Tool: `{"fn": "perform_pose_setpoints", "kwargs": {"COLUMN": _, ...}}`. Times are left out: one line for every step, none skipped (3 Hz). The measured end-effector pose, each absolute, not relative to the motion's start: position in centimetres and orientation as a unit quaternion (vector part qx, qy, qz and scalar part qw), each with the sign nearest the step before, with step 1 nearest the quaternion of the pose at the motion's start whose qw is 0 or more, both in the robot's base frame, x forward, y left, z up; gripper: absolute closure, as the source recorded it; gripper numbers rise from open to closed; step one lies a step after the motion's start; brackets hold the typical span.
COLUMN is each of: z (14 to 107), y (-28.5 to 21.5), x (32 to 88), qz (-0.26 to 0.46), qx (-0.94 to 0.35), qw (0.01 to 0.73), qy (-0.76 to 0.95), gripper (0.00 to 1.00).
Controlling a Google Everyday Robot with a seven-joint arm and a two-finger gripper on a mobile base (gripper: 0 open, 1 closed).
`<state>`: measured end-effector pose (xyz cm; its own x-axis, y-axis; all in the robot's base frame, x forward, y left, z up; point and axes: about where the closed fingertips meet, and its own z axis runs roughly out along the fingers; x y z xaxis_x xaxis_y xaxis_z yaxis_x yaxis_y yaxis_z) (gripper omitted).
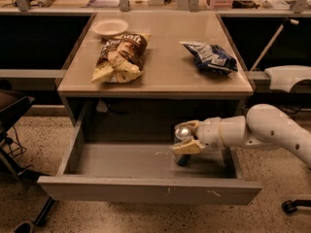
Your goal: Place redbull can into top drawer
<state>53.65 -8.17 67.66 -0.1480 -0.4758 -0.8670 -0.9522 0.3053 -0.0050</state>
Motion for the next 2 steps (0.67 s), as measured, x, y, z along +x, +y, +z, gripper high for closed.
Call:
{"fn": "perform_pose_setpoints", "kwargs": {"z": 67.65, "y": -8.14, "x": 53.65, "qz": 0.294, "qx": -0.511, "qw": 0.406, "qy": 0.698, "gripper": 0.00}}
{"fn": "perform_pose_setpoints", "kwargs": {"z": 67.65, "y": -8.14, "x": 53.65, "qz": 0.294, "qx": -0.511, "qw": 0.406, "qy": 0.698, "gripper": 0.00}}
